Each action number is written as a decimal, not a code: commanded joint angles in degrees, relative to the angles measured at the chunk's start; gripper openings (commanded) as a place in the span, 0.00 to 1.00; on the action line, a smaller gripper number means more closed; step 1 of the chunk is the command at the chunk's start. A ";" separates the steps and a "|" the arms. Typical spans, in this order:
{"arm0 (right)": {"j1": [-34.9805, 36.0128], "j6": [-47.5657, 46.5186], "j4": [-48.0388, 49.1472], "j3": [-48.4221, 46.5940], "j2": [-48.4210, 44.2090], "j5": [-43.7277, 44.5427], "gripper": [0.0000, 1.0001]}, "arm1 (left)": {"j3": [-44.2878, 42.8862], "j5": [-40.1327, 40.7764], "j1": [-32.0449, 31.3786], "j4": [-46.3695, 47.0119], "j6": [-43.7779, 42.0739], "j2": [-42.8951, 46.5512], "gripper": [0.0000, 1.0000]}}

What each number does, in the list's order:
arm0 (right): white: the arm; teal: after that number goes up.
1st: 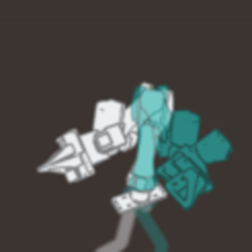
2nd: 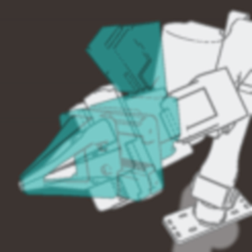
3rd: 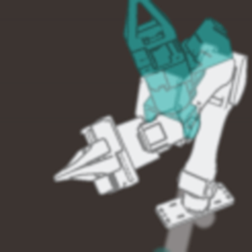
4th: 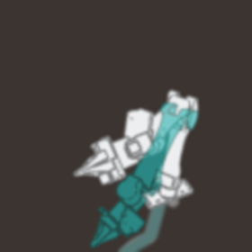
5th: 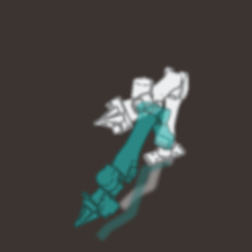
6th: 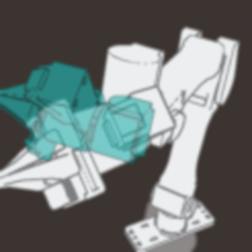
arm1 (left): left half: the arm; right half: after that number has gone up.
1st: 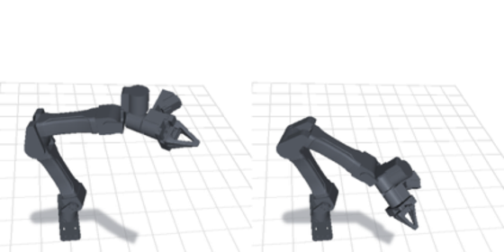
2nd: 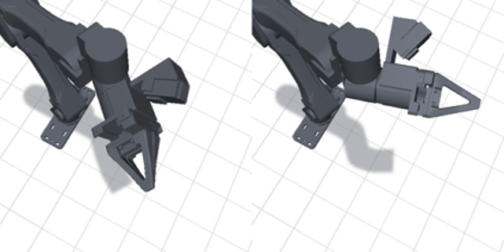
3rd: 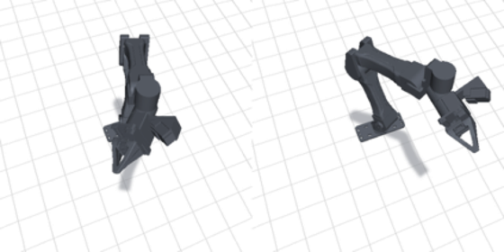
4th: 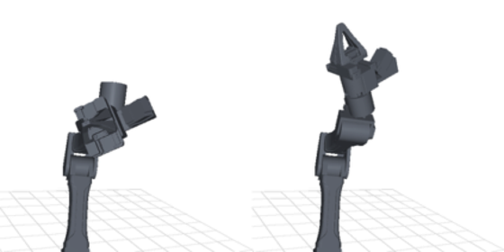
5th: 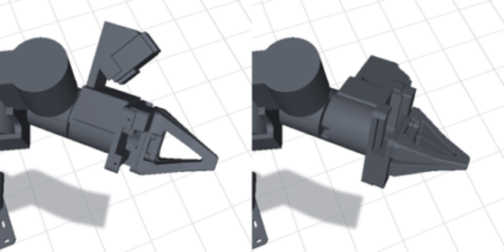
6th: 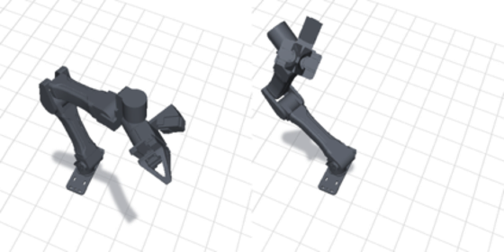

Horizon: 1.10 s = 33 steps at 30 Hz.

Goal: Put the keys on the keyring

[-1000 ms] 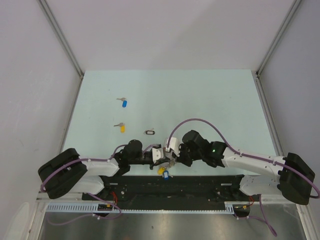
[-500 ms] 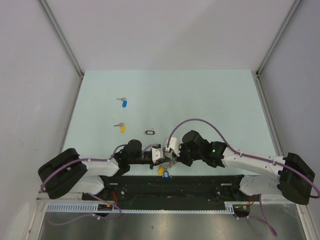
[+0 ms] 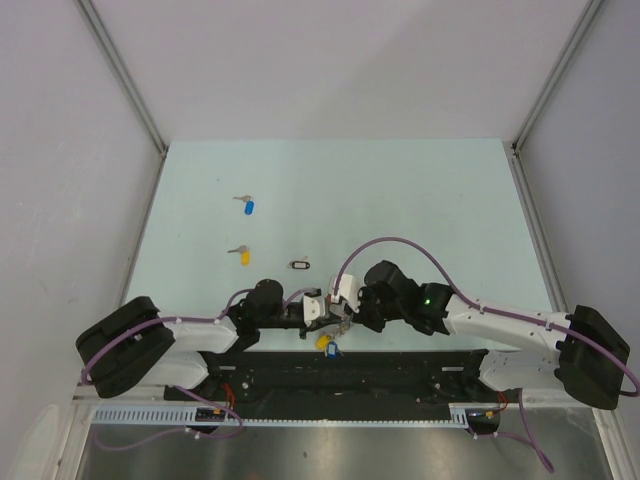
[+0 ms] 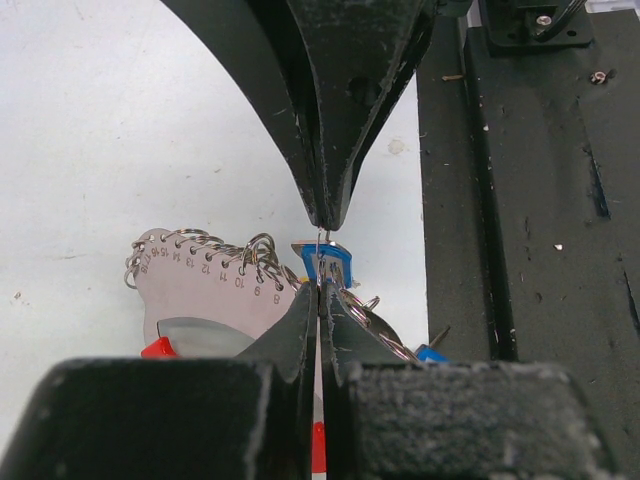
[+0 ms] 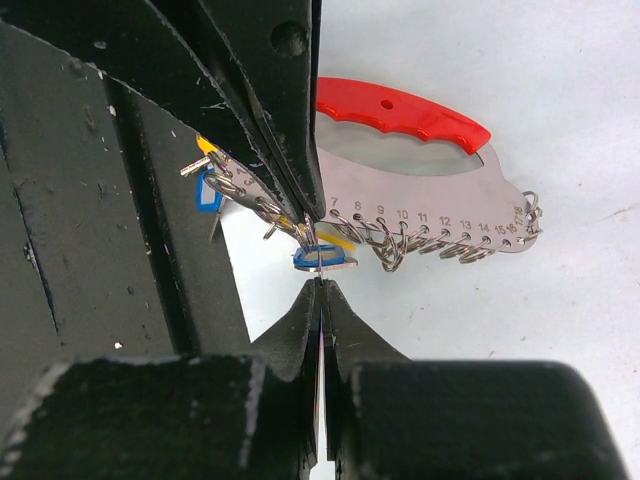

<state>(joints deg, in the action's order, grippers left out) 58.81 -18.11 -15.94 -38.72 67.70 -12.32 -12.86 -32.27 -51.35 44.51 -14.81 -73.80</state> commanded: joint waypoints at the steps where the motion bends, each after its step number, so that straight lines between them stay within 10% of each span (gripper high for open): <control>1: 0.35 -0.70 1.35 -2.15 -0.20 -0.25 0.00 | -0.14 -2.27 0.29 3.30 0.48 1.29 0.00; 33: 1.93 0.09 -0.40 -2.15 -1.96 2.03 0.00 | -0.06 -0.34 0.38 2.60 0.13 1.55 0.00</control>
<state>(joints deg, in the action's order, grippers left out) 60.29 -18.09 -16.40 -38.72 66.41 -10.81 -12.86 -33.08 -51.33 44.49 -14.50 -73.47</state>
